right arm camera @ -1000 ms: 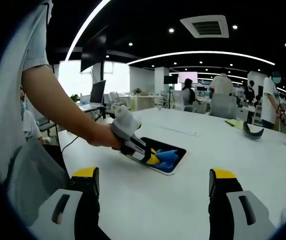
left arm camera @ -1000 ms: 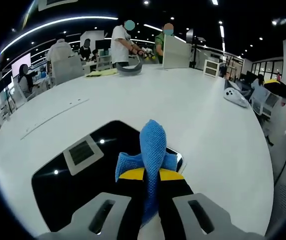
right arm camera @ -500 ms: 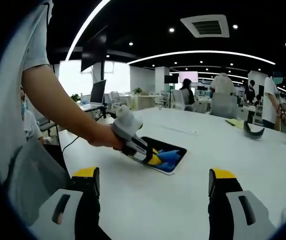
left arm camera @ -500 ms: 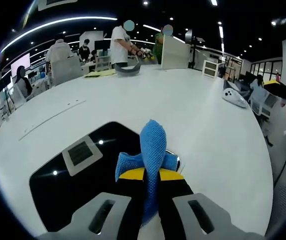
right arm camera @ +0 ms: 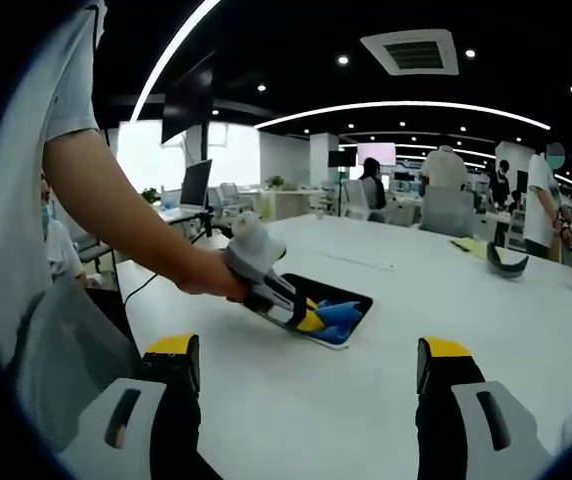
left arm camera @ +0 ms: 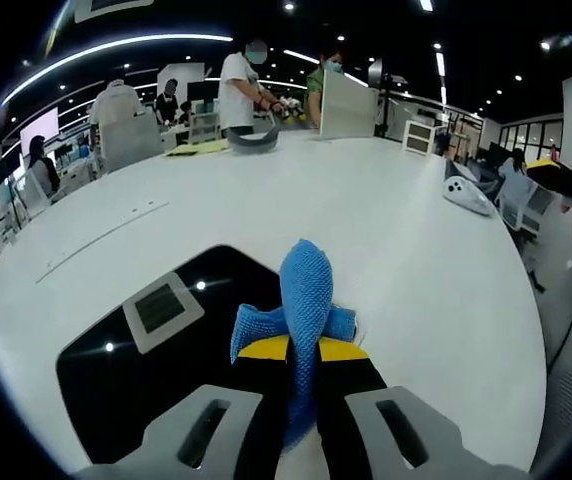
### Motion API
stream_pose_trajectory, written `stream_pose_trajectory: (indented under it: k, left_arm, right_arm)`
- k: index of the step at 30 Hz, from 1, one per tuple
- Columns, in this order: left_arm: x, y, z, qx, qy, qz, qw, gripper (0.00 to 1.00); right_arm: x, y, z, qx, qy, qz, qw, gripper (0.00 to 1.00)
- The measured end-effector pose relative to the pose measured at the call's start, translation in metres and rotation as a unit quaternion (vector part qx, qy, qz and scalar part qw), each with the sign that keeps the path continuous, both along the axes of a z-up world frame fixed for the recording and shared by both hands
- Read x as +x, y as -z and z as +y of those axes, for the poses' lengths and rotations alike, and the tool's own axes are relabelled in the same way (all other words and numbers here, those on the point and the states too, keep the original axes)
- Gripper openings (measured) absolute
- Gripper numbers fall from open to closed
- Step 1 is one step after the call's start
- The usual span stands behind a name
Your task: Wipe the mirror surface with the cleaning cloth until all visible marks leave the cleaned area.
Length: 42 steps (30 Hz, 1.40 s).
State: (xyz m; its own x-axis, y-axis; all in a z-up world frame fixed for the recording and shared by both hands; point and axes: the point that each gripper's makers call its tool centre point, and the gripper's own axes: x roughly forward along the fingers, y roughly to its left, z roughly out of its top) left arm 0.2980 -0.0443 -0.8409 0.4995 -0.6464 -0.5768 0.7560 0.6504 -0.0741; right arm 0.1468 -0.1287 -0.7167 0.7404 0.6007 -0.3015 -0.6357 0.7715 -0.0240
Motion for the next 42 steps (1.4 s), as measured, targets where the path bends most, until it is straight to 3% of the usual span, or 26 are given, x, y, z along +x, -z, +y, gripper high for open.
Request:
stream_pose_trajectory:
  k: [42]
  left_arm:
    - [-0.0024,-0.0006,-0.0056,0.001,0.006,-0.004,1.0000,0.06]
  right_arm:
    - [0.0028,-0.0009,-0.0035,0.007,0.014,0.007,0.9999,1.00]
